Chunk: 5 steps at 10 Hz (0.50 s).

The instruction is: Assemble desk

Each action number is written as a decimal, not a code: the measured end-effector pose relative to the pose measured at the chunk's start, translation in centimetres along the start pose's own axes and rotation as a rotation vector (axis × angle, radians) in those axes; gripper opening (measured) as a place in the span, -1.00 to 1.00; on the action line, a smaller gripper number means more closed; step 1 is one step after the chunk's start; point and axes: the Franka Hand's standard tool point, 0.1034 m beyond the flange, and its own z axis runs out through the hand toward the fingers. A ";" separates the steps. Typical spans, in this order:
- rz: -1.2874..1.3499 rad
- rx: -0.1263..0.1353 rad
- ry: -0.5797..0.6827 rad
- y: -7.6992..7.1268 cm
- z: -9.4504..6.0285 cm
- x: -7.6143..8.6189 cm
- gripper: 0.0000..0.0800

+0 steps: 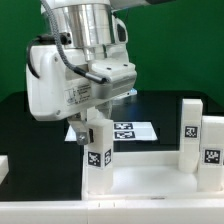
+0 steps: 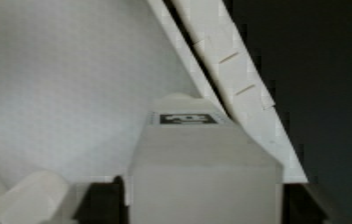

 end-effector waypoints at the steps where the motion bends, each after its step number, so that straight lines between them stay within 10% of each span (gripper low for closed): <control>1: -0.153 -0.005 0.009 -0.3 -0.3 -0.6 0.25; 5: -0.681 -0.008 0.004 0.4 0.2 -1.5 0.62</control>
Offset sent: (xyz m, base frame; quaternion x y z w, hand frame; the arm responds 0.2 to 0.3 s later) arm -0.0075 0.0263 -0.0088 -0.0332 -0.0293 -0.3638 0.9304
